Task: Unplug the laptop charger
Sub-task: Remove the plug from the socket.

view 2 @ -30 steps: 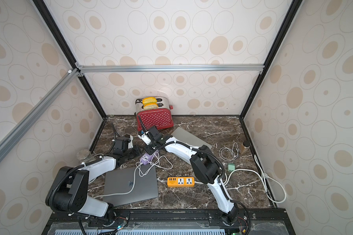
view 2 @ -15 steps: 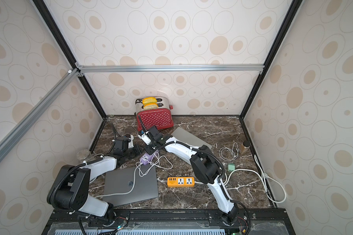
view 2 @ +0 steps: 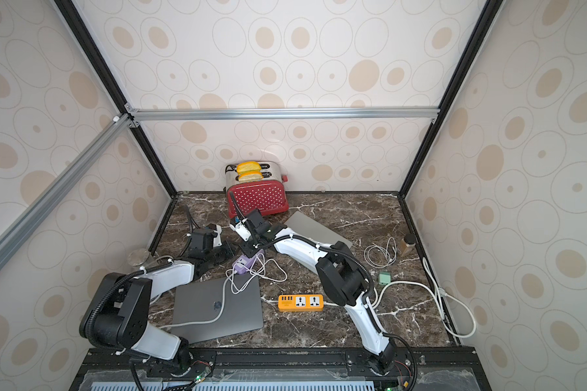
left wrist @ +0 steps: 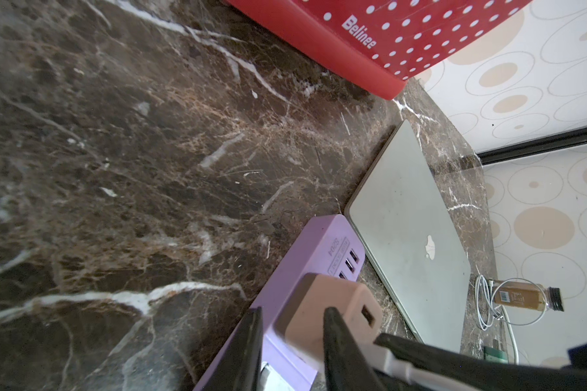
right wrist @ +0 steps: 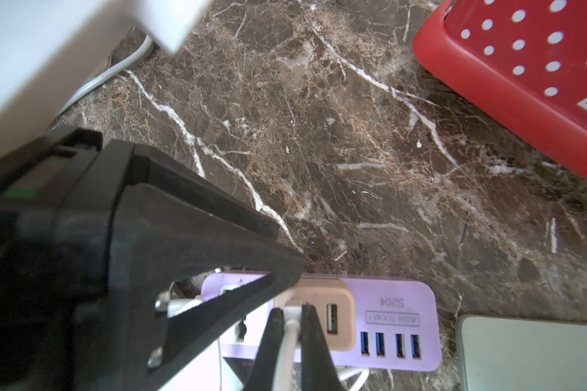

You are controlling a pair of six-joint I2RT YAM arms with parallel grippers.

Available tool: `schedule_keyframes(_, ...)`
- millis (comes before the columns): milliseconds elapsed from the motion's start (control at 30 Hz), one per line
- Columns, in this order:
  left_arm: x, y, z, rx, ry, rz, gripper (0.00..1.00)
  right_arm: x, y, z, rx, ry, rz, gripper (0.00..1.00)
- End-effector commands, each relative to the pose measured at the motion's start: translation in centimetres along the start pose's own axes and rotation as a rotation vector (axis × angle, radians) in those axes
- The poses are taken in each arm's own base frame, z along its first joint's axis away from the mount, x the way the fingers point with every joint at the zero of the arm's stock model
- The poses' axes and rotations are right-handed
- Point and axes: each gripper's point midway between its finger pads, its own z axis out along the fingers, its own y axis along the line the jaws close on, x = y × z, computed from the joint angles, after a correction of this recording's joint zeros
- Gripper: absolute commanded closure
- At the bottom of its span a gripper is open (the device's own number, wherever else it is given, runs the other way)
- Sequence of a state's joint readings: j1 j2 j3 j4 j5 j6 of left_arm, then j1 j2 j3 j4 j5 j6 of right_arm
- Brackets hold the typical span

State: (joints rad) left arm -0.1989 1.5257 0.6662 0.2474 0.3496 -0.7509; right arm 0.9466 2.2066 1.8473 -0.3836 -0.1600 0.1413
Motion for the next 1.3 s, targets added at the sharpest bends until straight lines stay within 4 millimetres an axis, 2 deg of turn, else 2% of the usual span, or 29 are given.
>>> schedule_keyframes(0, 4.0, 2.3, 0.1, -0.062, 0.123, -0.002, 0.68, -0.1, 1.8, 0.2, -0.048, 0.020, -0.017, 1.00)
schedule_keyframes(233, 3.7, 1.7, -0.1, -0.045, 0.106, 0.012, 0.68, 0.0, 1.6, 0.3, -0.021, 0.030, -0.035, 1.00)
schedule_keyframes(467, 1.9, -0.6, -2.3, 0.037, -0.003, 0.040, 0.67, 0.5, 1.6, 0.6, -0.025, 0.044, -0.019, 1.00)
schedule_keyframes(600, 1.4, -1.7, -2.7, 0.102, -0.039, 0.032, 0.66, 0.4, 1.7, 0.6, -0.028, 0.037, -0.010, 1.00)
schedule_keyframes(933, 0.6, -2.3, -1.8, 0.117, -0.042, 0.008, 0.63, 0.4, 2.1, 0.4, -0.047, 0.027, -0.005, 1.00)
schedule_keyframes(1100, 1.2, -1.3, -0.7, 0.077, 0.000, -0.018, 0.64, 0.2, 2.4, 0.3, -0.061, 0.018, -0.006, 1.00)
schedule_keyframes(1267, 1.2, -1.1, -0.5, 0.072, -0.003, -0.023, 0.64, 0.3, 2.7, 0.4, -0.085, 0.012, 0.000, 1.00)
